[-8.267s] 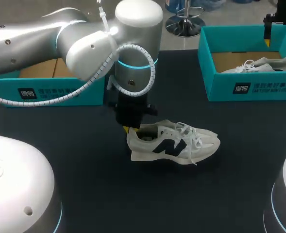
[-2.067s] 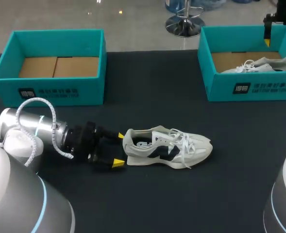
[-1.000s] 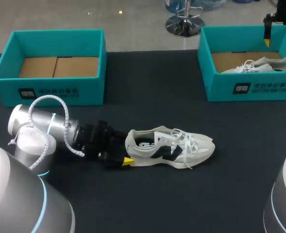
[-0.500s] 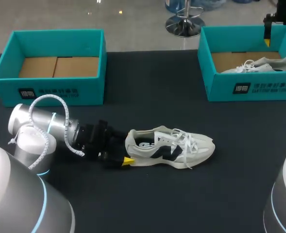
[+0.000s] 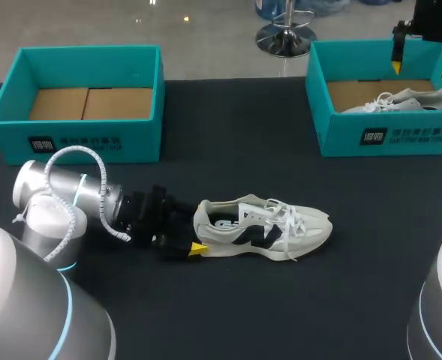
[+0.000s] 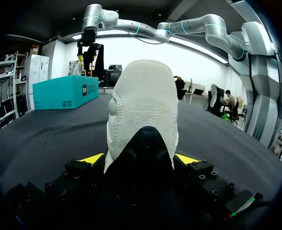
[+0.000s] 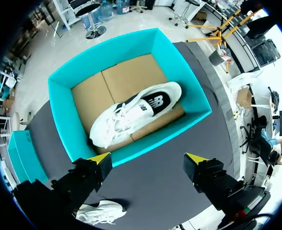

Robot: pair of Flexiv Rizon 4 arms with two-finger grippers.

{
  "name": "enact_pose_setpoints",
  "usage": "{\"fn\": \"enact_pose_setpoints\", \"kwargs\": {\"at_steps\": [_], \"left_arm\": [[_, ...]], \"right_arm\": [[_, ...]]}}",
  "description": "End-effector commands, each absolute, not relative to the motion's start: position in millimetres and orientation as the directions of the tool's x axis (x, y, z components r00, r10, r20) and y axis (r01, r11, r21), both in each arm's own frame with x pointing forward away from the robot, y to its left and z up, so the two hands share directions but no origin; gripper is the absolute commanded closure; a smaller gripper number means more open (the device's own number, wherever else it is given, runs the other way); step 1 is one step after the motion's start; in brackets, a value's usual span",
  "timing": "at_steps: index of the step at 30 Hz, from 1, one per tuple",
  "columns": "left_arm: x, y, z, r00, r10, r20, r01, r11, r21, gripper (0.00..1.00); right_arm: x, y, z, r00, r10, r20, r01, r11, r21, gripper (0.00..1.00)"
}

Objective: Take the shoe out of the shoebox, open the shoe tongue, remove and reinsert the insole, then place the shoe into the shoebox

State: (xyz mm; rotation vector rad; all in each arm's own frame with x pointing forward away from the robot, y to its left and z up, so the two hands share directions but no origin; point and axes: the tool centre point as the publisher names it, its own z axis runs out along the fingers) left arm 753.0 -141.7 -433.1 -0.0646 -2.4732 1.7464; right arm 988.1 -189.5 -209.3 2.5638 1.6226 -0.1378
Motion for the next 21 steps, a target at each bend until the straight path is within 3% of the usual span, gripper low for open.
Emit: {"fn": "enact_pose_setpoints", "kwargs": {"at_steps": [1,10,21], "left_arm": [[752.5,-143.7,-436.0,-0.993,0.1,0.068,-0.031,0.337,-0.941,1.0],[752.5,-143.7,-436.0,-0.993,0.1,0.068,-0.031,0.337,-0.941,1.0],[752.5,-143.7,-436.0,-0.993,0.1,0.068,-0.031,0.337,-0.941,1.0]], "right_arm": [[940.7,-145.1,-217.1,0.403,0.908,-0.114,0.914,-0.392,0.106,0.0],[889.6,-60.1,-236.5,0.374,0.923,-0.089,0.927,-0.372,0.038,0.0],[887.1,-58.2,-237.9,0.385,0.92,-0.075,0.923,-0.383,0.031,0.0]]}}
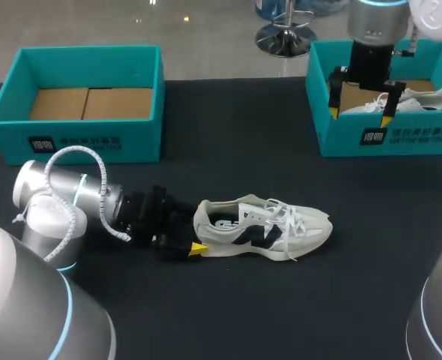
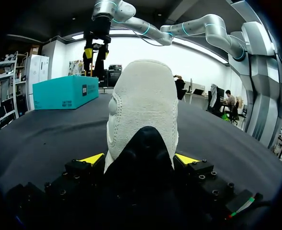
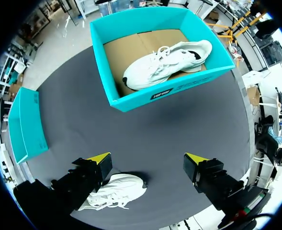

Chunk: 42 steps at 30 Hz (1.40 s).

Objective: Take the shoe out of the shoebox, open the shoe tongue, remove and reinsert the insole, then place the shoe into the shoebox

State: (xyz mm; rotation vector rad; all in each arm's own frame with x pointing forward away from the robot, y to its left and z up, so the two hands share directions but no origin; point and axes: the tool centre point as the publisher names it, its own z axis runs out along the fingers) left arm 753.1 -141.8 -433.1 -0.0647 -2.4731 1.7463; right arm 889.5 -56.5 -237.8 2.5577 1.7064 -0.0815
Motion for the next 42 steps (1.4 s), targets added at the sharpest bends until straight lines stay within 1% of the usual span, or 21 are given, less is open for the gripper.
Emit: {"fn": "enact_pose_setpoints", "kwargs": {"at_steps": [1,8,9,13,19,27,30,33,38,40,42], "left_arm": [[752.5,-143.7,-436.0,-0.993,0.1,0.068,-0.031,0.337,-0.941,1.0],[752.5,-143.7,-436.0,-0.993,0.1,0.068,-0.031,0.337,-0.941,1.0],[752.5,-143.7,-436.0,-0.993,0.1,0.068,-0.031,0.337,-0.941,1.0],[752.5,-143.7,-436.0,-0.993,0.1,0.068,-0.031,0.337,-0.941,1.0],[752.5,-143.7,-436.0,-0.993,0.1,0.068,-0.031,0.337,-0.941,1.0],[752.5,-143.7,-436.0,-0.993,0.1,0.068,-0.031,0.337,-0.941,1.0],[752.5,-143.7,-436.0,-0.993,0.1,0.068,-0.031,0.337,-0.941,1.0],[752.5,-143.7,-436.0,-0.993,0.1,0.068,-0.031,0.337,-0.941,1.0],[752.5,-143.7,-436.0,-0.993,0.1,0.068,-0.031,0.337,-0.941,1.0],[752.5,-143.7,-436.0,-0.993,0.1,0.068,-0.031,0.337,-0.941,1.0],[752.5,-143.7,-436.0,-0.993,0.1,0.068,-0.031,0.337,-0.941,1.0]], "right_arm": [[887.1,-58.2,-237.9,0.385,0.92,-0.075,0.923,-0.383,0.031,0.0],[887.1,-58.2,-237.9,0.385,0.92,-0.075,0.923,-0.383,0.031,0.0],[887.3,-52.9,-236.5,0.365,0.925,-0.103,0.931,-0.364,0.031,0.0],[874.1,-18.9,-233.3,0.295,0.941,-0.168,0.955,-0.293,0.037,0.0],[847.6,36.5,-242.0,0.261,0.946,-0.191,0.965,-0.256,0.046,0.0],[814.7,87.4,-244.3,0.205,0.969,-0.134,0.978,-0.198,0.064,0.0],[805.1,108.0,-245.1,0.159,0.977,-0.141,0.987,-0.154,0.045,0.0],[795.7,129.2,-250.2,0.118,0.977,-0.179,0.993,-0.12,-0.001,0.0],[783.8,172.7,-261.4,0.013,0.988,-0.154,0.999,-0.018,-0.034,0.0],[779.8,182.6,-268.2,-0.006,0.986,-0.167,0.997,-0.007,-0.078,0.0],[779.8,182.6,-268.2,-0.006,0.986,-0.167,0.997,-0.007,-0.078,0.0]]}}
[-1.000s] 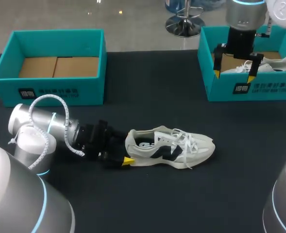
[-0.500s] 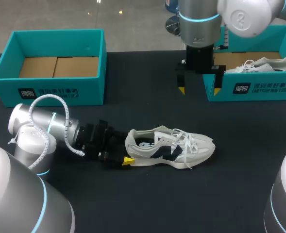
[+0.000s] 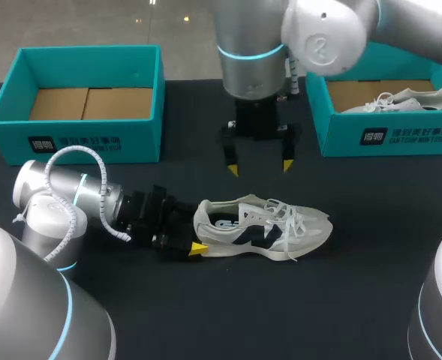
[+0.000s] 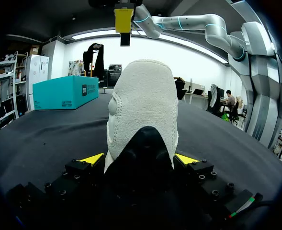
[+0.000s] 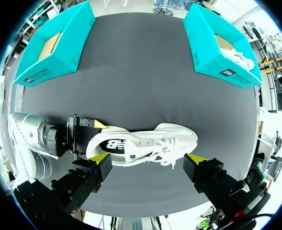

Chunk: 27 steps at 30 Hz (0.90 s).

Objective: Take the shoe out of the shoebox, open the shoe tongue, remove and reinsert the insole, then place the shoe into the shoebox

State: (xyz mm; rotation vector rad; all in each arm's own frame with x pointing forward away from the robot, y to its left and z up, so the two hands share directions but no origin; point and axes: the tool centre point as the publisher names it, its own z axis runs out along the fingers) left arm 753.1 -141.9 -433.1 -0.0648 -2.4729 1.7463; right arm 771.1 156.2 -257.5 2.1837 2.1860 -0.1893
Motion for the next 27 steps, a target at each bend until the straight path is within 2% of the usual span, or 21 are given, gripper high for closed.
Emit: {"fn": "enact_pose_setpoints", "kwargs": {"at_steps": [1,19,27], "left_arm": [[752.5,-143.7,-436.0,-0.993,0.1,0.068,-0.031,0.337,-0.941,1.0],[752.5,-143.7,-436.0,-0.993,0.1,0.068,-0.031,0.337,-0.941,1.0],[752.5,-143.7,-436.0,-0.993,0.1,0.068,-0.031,0.337,-0.941,1.0]], "right_arm": [[779.8,182.6,-268.2,-0.006,0.986,-0.167,0.997,-0.007,-0.078,0.0],[778.1,185.3,-264.9,-0.015,0.981,-0.191,0.998,0.003,-0.066,0.0],[751.3,181.1,-277.5,-0.006,0.987,-0.16,1.0,0.002,-0.028,0.0]]}}
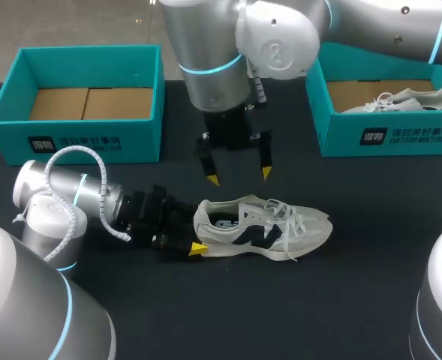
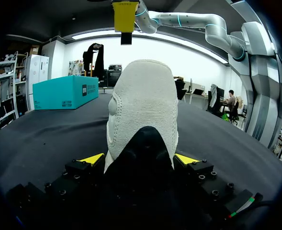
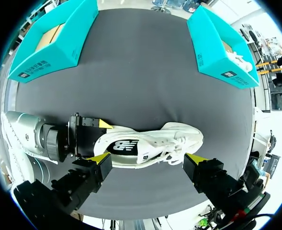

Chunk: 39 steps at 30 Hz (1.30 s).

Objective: Take the shoe out of the shoebox, open the shoe tongue, remove and reinsert the insole, then place the shoe into the shoebox

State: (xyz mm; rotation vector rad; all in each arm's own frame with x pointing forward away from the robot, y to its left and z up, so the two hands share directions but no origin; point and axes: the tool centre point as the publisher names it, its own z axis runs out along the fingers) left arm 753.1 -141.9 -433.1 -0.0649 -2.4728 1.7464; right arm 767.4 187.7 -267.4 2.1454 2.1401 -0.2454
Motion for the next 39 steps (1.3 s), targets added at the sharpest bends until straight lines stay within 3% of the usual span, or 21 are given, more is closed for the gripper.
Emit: {"fn": "enact_pose_setpoints", "kwargs": {"at_steps": [1,26,39], "left_arm": [[752.5,-143.7,-436.0,-0.993,0.1,0.068,-0.031,0.337,-0.941,1.0],[752.5,-143.7,-436.0,-0.993,0.1,0.068,-0.031,0.337,-0.941,1.0],[752.5,-143.7,-436.0,-0.993,0.1,0.068,-0.031,0.337,-0.941,1.0]], "right_arm": [[747.6,182.8,-281.6,-0.009,0.988,-0.156,1.0,0.004,-0.029,0.0],[743.8,167.3,-350.4,-0.026,0.977,-0.211,0.999,0.03,0.017,0.0],[749.9,150.6,-358.5,-0.005,0.972,-0.235,1.0,0.007,0.009,0.0]]}}
